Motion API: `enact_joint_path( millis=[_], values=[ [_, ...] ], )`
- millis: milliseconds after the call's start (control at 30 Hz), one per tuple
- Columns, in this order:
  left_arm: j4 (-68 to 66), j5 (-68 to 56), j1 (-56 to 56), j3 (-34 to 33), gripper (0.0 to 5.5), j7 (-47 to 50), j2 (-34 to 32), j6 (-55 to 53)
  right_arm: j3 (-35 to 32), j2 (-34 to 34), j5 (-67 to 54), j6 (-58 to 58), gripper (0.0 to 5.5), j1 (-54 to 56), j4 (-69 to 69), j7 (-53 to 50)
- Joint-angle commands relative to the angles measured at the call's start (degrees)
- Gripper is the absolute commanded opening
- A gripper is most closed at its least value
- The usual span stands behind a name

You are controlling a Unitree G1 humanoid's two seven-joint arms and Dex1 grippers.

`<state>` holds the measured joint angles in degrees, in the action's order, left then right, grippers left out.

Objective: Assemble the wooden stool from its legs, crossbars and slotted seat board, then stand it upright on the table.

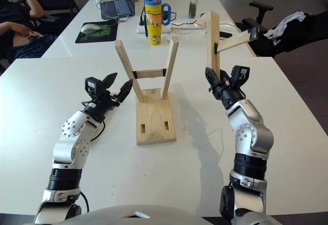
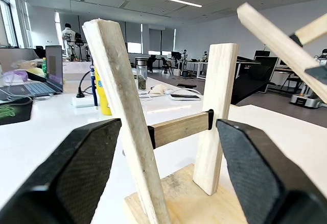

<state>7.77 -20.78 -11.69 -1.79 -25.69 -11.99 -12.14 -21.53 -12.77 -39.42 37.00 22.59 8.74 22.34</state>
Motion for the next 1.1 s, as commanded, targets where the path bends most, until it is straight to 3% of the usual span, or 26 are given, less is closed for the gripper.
enact_joint_path(
  millis=[33, 167, 300, 433, 567, 733, 1100],
  values=[
    [1.0, -3.8, -1.5, -1.1, 3.48, -1.8, -0.6, -3.6, -2.6, -4.3, -10.4, 5.0, 2.06, 2.7, 3.3, 4.7],
    [2.1, -7.3, -0.7, -1.1, 3.48, -3.4, -0.7, -7.1, -2.1, -7.9, -19.5, 11.6, 2.06, 2.4, 6.3, 7.7],
    [5.8, -19.2, 0.0, -1.6, 3.48, -7.9, -1.4, -17.7, 2.2, -14.3, -25.8, 20.7, 2.06, -1.8, 7.8, 15.5],
    [7.9, -34.3, -0.4, -5.3, 3.48, -9.5, -1.9, -28.3, 8.5, -19.7, -23.3, 22.7, 2.06, -7.1, 7.8, 24.0],
    [7.5, -44.0, -2.2, -8.3, 3.96, -9.2, -4.1, -35.3, 11.4, -22.1, -23.7, 23.7, 2.06, -7.3, 5.9, 30.0],
    [5.8, -49.9, -4.6, -9.5, 4.74, -8.3, -5.8, -40.0, 12.6, -25.4, -24.0, 24.8, 2.06, -7.3, 5.3, 35.2],
    [5.7, -54.5, -5.7, -10.6, 4.76, -7.7, -7.8, -42.5, 14.2, -29.1, -24.1, 27.1, 2.06, -7.6, 3.4, 40.9]
  ],
)
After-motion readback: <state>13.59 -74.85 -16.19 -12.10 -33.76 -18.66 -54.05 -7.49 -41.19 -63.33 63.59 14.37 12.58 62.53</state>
